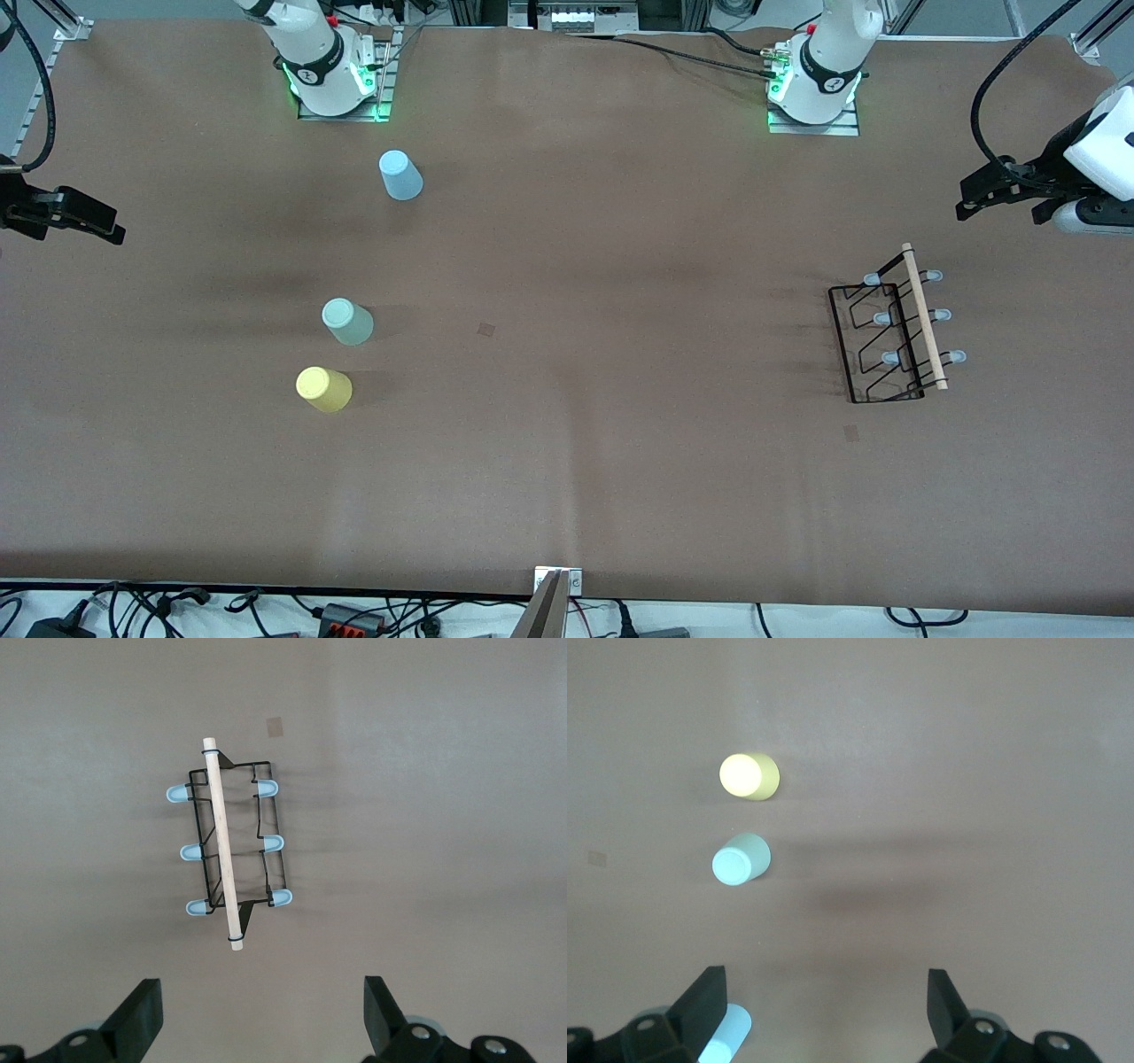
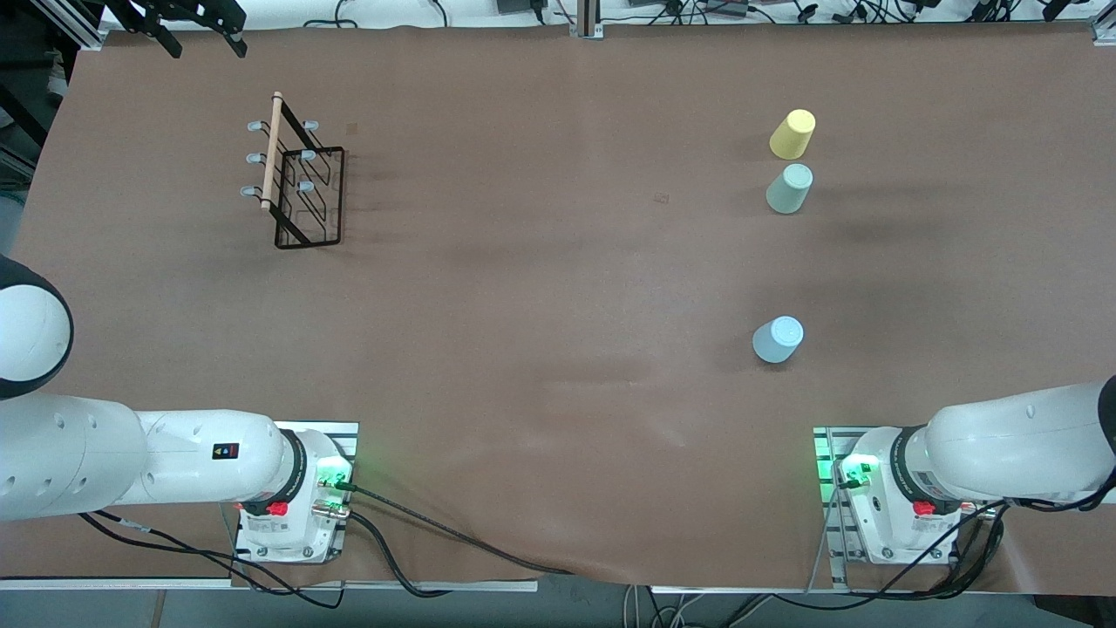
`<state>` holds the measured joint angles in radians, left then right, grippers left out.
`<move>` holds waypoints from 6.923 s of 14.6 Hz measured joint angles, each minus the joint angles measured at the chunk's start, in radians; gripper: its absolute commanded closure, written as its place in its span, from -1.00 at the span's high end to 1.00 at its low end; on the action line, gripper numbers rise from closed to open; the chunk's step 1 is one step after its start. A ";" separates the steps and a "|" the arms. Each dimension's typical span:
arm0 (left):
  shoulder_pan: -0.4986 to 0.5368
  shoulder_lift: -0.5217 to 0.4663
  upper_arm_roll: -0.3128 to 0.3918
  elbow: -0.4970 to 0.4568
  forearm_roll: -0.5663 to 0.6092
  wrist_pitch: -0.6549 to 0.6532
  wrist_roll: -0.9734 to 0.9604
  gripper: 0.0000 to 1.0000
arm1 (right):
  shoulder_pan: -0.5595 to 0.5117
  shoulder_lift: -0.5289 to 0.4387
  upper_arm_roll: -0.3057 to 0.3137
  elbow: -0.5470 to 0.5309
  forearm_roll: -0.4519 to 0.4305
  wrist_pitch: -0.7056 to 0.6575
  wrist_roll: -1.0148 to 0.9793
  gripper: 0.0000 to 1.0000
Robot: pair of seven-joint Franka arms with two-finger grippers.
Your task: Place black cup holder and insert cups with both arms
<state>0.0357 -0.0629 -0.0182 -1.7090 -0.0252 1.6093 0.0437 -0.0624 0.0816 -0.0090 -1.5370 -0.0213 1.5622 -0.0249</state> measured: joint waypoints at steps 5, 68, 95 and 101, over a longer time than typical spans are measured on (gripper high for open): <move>0.000 0.000 0.000 0.000 0.000 0.000 0.000 1.00 | 0.000 0.000 0.000 0.000 0.001 -0.005 0.000 1.00; -0.157 0.372 -0.467 -0.041 0.072 0.280 -0.440 -0.98 | 0.218 0.255 0.039 -0.699 0.095 1.033 0.080 0.67; -0.320 0.602 -0.458 0.307 0.172 0.187 -0.697 1.00 | 0.173 -0.109 0.072 -0.628 0.095 0.577 0.118 -0.88; -0.069 0.479 -0.453 0.308 0.172 0.017 -0.605 1.00 | 0.179 -0.188 0.348 -0.504 0.105 0.391 0.632 -0.88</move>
<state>-0.0330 0.4158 -0.4712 -1.4009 0.1473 1.6265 -0.5609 0.1167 -0.1066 0.3394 -2.0408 0.0841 1.9534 0.6073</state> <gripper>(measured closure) 0.000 0.335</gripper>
